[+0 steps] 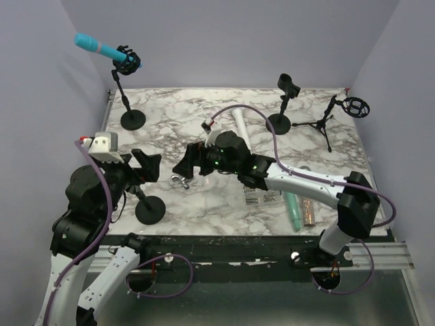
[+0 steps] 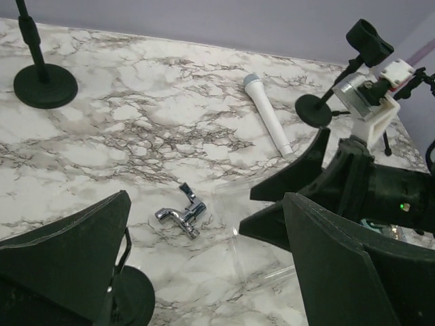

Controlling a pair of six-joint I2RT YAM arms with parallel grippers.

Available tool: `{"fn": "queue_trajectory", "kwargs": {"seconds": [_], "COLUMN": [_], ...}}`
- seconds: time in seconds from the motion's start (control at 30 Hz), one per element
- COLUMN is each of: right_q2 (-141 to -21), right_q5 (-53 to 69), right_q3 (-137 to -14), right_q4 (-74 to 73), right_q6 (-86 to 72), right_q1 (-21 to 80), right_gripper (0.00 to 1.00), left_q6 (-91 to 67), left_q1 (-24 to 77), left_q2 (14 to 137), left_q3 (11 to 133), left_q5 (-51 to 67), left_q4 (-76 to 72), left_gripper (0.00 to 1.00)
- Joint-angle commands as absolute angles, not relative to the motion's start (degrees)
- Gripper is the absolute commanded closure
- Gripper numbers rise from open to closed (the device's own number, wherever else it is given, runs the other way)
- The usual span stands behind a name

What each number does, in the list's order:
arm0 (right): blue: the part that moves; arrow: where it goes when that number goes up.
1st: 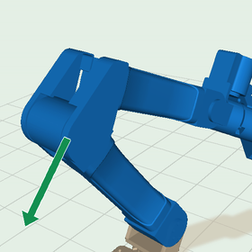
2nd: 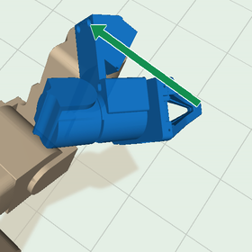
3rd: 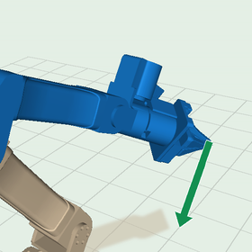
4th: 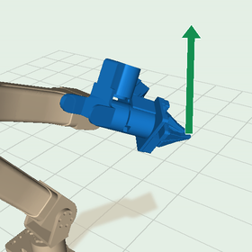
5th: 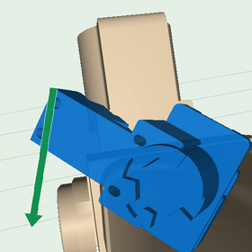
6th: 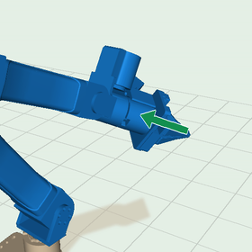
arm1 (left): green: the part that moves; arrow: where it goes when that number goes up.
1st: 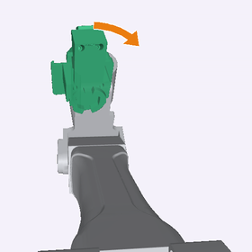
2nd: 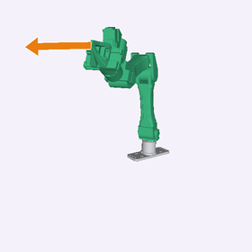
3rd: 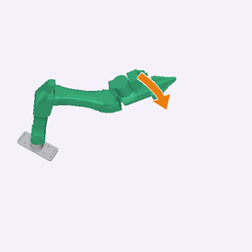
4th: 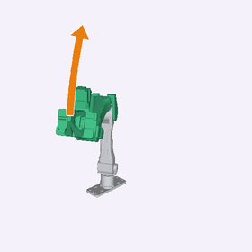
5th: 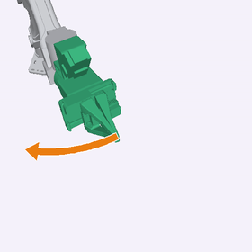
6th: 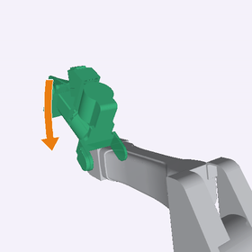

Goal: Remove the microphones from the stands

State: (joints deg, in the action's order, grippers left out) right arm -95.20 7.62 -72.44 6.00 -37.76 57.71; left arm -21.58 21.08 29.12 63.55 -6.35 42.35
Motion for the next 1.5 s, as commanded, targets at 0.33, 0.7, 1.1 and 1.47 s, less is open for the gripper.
{"fn": "queue_trajectory", "kwargs": {"seconds": [0.33,0.7,1.1,1.47], "right_q2": [-74.54,-66.82,-62.44,-61.03], "right_q5": [-13.74,-6.35,-10.27,-16.4], "right_q3": [-53.57,-44.07,-40.09,-40.49], "right_q4": [4.4,9.82,13.07,12.32], "right_q6": [-20.32,-26.05,-26.54,-22.21], "right_q1": [58.32,58.11,57.53,56.8], "right_gripper": [0.0,0.0,0.0,0.0], "left_q6": [-27.38,-38.11,-33.93,-44.58], "left_q1": [13.44,-6.63,-10.97,-11.68], "left_q2": [54.7,78.67,96.67,105.74], "left_q3": [71.09,82.88,92.57,96.62], "left_q5": [-11.04,-3.78,-5.49,-7.45], "left_q4": [25.59,1.07,-18.39,-22.67], "left_gripper": [0.01,0.01,0.01,0.05]}}
